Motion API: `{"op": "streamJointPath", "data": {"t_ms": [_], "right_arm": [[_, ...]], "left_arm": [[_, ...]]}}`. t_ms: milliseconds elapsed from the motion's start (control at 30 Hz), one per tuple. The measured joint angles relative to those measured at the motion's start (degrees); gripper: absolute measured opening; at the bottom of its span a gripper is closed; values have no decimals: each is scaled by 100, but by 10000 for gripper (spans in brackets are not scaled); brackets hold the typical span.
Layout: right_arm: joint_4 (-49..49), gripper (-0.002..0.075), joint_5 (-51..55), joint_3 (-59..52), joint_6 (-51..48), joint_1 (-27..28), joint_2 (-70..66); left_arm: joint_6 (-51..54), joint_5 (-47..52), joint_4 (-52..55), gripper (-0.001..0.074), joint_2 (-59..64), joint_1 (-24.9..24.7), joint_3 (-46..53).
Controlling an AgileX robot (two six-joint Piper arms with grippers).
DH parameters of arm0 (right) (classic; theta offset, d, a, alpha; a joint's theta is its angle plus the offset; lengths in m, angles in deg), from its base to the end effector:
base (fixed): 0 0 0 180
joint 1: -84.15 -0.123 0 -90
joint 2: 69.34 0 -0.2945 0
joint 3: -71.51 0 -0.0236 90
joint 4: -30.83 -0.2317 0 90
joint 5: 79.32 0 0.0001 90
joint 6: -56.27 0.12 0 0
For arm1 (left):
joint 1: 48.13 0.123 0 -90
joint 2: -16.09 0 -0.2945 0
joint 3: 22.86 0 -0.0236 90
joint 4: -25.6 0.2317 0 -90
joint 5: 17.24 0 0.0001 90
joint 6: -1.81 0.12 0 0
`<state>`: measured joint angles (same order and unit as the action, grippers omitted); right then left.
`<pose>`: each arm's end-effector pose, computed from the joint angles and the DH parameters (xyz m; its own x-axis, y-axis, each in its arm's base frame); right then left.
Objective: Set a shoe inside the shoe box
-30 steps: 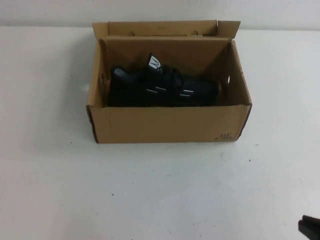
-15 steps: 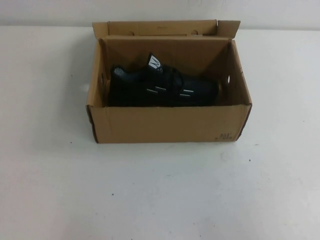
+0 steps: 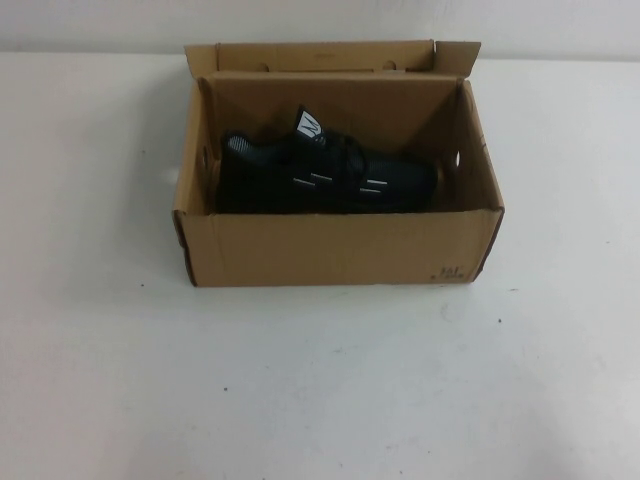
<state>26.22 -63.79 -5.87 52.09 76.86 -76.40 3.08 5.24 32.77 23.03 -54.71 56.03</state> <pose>0.0534 0.0094 0.1844 -0.1716 -0.0173 -0.9850 -0.1471 0.9891 0.0082 0.0512 -0.0001 0.1615 -0.2970 0.1725 -0.9392 0.1113 0.9831 0.1453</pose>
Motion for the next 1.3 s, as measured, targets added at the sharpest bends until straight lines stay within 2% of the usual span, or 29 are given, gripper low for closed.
{"op": "streamJointPath", "data": {"t_ms": [433, 633, 1300], "right_arm": [[-374, -17, 360, -171, 70, 625, 0], [-649, -17, 388, -171, 70, 626, 0], [-670, -17, 415, -171, 70, 626, 0]], "left_arm": [[0, 0, 0, -1, 0, 0, 0], [0, 2, 0, -1, 0, 0, 0], [10, 2, 0, -1, 0, 0, 0]]}}
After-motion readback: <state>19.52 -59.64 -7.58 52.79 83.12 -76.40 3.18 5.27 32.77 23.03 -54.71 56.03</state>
